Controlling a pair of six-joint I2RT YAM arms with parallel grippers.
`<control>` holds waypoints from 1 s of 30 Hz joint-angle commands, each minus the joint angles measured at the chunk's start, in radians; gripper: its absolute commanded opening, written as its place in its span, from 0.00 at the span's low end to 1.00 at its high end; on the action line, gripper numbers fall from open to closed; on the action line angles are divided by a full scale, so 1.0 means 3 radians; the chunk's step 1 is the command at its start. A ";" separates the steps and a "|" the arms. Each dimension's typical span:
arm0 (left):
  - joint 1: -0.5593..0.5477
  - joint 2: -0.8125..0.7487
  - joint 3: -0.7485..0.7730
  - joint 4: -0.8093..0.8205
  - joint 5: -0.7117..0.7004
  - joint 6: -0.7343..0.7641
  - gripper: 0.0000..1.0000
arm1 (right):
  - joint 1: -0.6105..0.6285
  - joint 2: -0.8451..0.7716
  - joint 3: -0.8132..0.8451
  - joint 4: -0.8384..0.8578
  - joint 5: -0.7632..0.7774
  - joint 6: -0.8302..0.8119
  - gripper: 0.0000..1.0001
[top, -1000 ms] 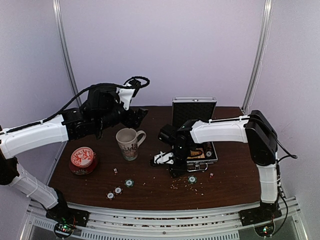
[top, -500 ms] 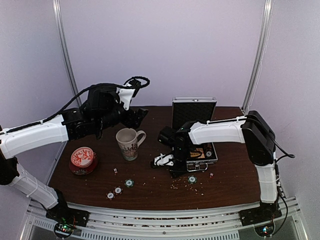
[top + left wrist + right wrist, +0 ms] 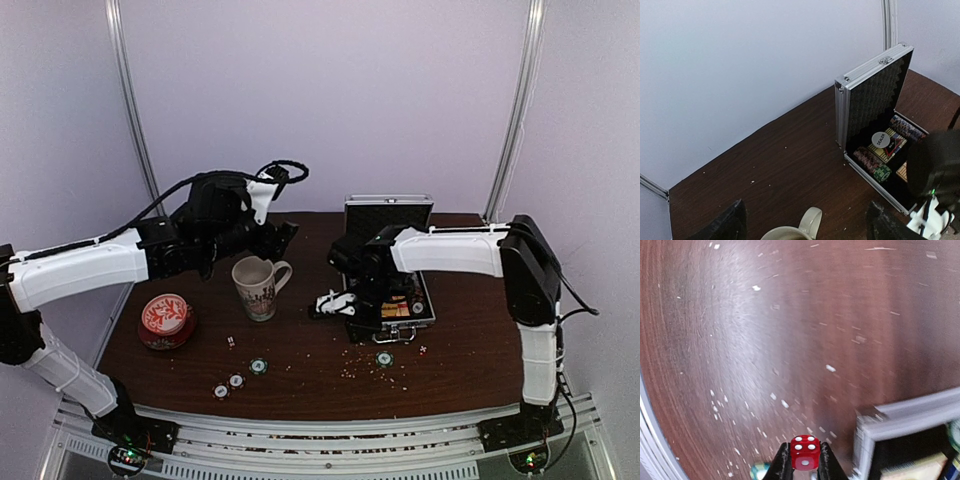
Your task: Pack up texas hold em set
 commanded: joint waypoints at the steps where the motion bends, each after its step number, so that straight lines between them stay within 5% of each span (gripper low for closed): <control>1: -0.0021 0.0034 0.0147 -0.0143 -0.0155 -0.0136 0.83 | -0.0314 -0.0357 0.0192 -0.0192 -0.0075 -0.0063 0.15; 11: -0.0112 0.0207 0.0011 -0.0657 0.0048 -0.0463 0.78 | -0.0904 -0.0358 0.0356 -0.0233 0.0060 -0.0461 0.15; 22: -0.0332 0.0613 0.0419 -0.0956 0.0304 -0.0401 0.78 | -0.0920 -0.0186 0.0368 -0.0079 0.0543 -0.0898 0.16; 30: -0.0440 0.0754 0.0519 -0.0967 0.0277 -0.0414 0.78 | -0.0921 0.0100 0.0630 -0.0128 0.0436 -0.0957 0.17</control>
